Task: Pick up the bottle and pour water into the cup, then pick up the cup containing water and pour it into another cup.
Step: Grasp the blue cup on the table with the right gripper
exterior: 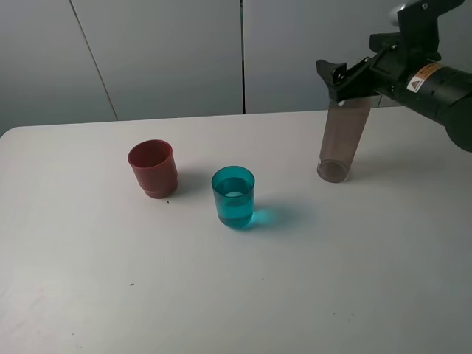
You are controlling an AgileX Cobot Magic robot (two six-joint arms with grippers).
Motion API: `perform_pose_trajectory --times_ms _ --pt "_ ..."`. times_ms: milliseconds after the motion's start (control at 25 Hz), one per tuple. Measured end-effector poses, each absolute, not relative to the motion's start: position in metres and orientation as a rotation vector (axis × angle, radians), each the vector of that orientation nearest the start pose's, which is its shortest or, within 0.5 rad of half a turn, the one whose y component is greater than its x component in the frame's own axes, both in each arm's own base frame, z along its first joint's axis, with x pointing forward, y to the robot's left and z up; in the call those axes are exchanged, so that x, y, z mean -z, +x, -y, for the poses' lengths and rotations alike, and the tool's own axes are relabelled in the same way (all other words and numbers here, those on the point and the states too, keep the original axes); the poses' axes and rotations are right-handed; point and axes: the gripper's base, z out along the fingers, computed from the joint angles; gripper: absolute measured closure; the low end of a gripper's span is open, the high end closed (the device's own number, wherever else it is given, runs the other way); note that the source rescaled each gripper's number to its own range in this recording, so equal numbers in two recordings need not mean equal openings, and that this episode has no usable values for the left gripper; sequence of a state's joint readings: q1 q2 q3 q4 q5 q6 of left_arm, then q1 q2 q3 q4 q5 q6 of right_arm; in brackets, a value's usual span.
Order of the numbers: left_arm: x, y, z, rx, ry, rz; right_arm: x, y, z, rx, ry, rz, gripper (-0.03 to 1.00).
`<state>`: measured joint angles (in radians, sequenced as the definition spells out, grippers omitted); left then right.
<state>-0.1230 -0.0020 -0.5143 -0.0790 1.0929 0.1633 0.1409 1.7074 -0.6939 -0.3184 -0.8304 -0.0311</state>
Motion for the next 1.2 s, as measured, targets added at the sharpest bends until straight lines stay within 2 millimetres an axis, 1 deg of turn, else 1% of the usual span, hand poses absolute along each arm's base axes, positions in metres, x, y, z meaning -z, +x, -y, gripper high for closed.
perform_pose_trajectory --times_ms 80,200,360,440,520,600,720,840,1000,1120,1200 --pt "-0.279 -0.009 0.005 0.07 0.3 -2.036 -0.214 0.321 -0.065 -0.092 -0.502 -1.622 -0.03" --pt "-0.279 -0.009 0.005 0.07 0.3 -2.036 -0.235 0.31 -0.064 -0.115 -0.482 -1.633 -0.03" --pt "-0.279 -0.009 0.005 0.07 0.3 -2.036 -0.265 0.292 -0.068 -0.229 -0.462 -1.607 -0.03" --pt "-0.279 -0.009 0.005 0.07 0.3 -2.036 -0.275 0.283 -0.073 -0.298 -0.457 -1.597 -0.03" --pt "-0.279 -0.009 0.005 0.07 0.3 -2.036 -0.278 0.274 -0.076 -0.349 -0.428 -1.595 -0.03" --pt "-0.279 -0.009 0.005 0.07 0.3 -2.036 -0.273 0.267 -0.078 -0.38 -0.384 -1.612 -0.03" --pt "-0.279 -0.009 0.005 0.07 0.3 -2.036 -0.258 0.257 -0.083 -0.401 -0.337 -1.662 -0.03" --pt "-0.279 -0.009 0.005 0.07 0.3 -2.036 -0.243 0.245 -0.093 -0.399 -0.349 -1.705 -0.03" --pt "-0.279 -0.009 0.005 0.07 0.3 -2.036 -0.228 0.226 -0.115 -0.39 -0.408 -1.735 -0.03" --pt "-0.279 -0.009 0.005 0.07 0.3 -2.036 -0.218 0.21 -0.131 -0.359 -0.495 -1.749 -0.03" --pt "-0.279 -0.009 0.005 0.07 0.3 -2.036 -0.212 0.201 -0.137 -0.327 -0.559 -1.76 -0.03"
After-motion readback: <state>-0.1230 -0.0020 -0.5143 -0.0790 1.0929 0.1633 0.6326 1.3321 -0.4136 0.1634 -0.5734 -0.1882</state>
